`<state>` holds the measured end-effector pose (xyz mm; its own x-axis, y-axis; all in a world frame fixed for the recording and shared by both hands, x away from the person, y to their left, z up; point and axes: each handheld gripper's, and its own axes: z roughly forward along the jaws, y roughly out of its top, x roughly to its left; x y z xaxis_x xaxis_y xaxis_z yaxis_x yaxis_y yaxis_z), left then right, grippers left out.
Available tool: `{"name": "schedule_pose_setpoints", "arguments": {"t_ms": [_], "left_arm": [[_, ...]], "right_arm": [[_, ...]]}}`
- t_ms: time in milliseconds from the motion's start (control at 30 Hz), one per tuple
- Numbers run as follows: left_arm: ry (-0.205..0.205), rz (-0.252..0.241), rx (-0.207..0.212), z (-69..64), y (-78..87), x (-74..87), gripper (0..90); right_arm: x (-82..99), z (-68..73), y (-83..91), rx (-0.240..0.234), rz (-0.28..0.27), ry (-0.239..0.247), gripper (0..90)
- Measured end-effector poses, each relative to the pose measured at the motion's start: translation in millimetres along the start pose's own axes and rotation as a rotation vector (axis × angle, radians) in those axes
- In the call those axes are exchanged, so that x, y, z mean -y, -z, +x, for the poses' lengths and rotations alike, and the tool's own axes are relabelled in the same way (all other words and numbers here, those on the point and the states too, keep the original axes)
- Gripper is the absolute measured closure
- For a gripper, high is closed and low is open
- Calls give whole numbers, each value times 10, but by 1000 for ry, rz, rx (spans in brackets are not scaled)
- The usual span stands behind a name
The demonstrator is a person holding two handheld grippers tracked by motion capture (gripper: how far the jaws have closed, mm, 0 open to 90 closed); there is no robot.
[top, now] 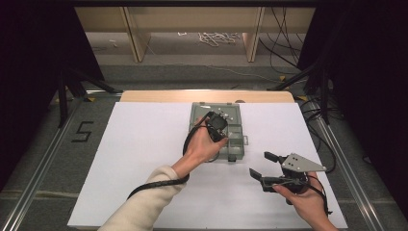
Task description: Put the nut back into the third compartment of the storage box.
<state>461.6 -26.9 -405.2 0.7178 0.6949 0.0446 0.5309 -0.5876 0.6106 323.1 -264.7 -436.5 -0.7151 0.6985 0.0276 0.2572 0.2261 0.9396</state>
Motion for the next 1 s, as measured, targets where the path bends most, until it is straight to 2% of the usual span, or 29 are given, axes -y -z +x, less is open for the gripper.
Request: {"name": "schedule_pose_setpoints", "arguments": {"t_ms": [67,467,733,833,1000], "left_arm": [[4,-2,-2,8,-20,-4,701],[-4,14,-9,43,-104,-38,701],[0,9,-12,50,-150,-49,701],[3,-10,-18,49,-183,-44,701],[1,7,-15,58,-201,-53,701]], "right_arm": [[0,8,4,-4,10,-14,197],[1,5,4,-4,10,-14,197],[1,6,4,-5,10,-14,197],[1,4,4,-5,10,-14,197],[2,4,3,-4,12,-13,197]]}}
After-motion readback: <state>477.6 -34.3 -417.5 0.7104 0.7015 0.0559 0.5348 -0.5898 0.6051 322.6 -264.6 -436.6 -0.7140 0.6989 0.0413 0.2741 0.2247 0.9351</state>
